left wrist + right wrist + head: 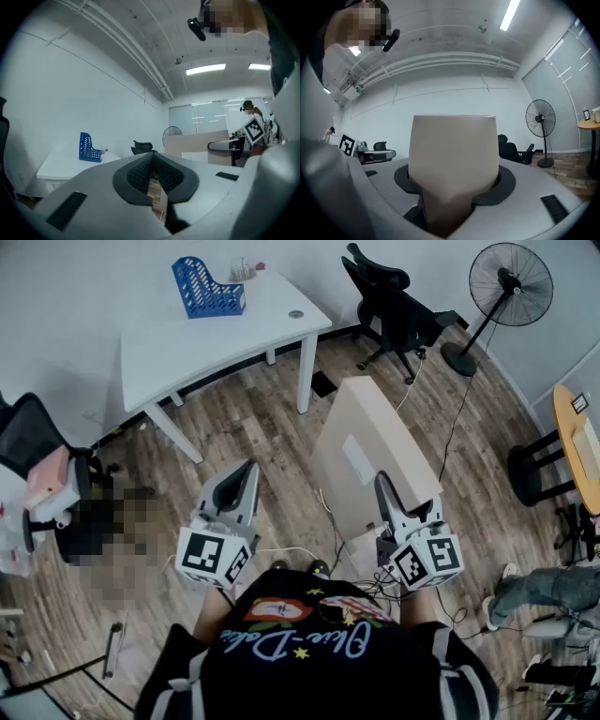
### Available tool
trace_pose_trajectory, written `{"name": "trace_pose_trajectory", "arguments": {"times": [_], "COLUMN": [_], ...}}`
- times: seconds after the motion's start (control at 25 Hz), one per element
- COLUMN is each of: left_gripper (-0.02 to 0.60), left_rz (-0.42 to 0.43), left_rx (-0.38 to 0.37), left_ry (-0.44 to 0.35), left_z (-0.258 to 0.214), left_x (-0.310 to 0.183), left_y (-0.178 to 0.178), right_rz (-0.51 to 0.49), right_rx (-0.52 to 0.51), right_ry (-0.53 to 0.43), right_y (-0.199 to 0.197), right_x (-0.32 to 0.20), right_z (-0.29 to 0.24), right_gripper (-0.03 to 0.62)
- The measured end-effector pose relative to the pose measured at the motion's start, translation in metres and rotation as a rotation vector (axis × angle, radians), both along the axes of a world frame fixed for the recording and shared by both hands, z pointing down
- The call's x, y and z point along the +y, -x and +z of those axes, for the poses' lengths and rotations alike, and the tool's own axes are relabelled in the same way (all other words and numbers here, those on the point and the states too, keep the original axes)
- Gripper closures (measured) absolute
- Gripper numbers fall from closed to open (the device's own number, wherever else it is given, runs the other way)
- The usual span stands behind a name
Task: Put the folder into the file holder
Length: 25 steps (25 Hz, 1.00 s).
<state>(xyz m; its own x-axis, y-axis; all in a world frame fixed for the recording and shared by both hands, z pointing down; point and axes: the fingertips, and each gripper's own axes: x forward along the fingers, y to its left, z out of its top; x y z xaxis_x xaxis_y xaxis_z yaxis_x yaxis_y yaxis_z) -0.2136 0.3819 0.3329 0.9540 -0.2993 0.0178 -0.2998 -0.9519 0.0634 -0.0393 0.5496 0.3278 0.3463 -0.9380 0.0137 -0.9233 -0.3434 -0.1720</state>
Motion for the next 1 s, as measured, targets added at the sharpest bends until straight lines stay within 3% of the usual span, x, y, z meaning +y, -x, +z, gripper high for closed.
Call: {"name": "trace_pose_trajectory", "arguments": {"times": [0.6, 1.0], "left_gripper": [0.577, 0.577], "left_rz": [-0.006, -0.069], "left_rx": [-0.019, -0.034], "left_ry": [-0.010, -0.016], "left_z": [-0.002, -0.003], "left_x": [0.004, 0.014], "left_y": [0.002, 0.000], "right_rz": [-0.002, -0.048], "right_rx": [0.002, 0.047], "right_ry": [-0.035, -0.027], "right_y": [-0.004, -0.022], "right_x": [0.006, 0.011], "right_z": [-0.008, -0.012], "right_gripper": [0.345, 0.345]}}
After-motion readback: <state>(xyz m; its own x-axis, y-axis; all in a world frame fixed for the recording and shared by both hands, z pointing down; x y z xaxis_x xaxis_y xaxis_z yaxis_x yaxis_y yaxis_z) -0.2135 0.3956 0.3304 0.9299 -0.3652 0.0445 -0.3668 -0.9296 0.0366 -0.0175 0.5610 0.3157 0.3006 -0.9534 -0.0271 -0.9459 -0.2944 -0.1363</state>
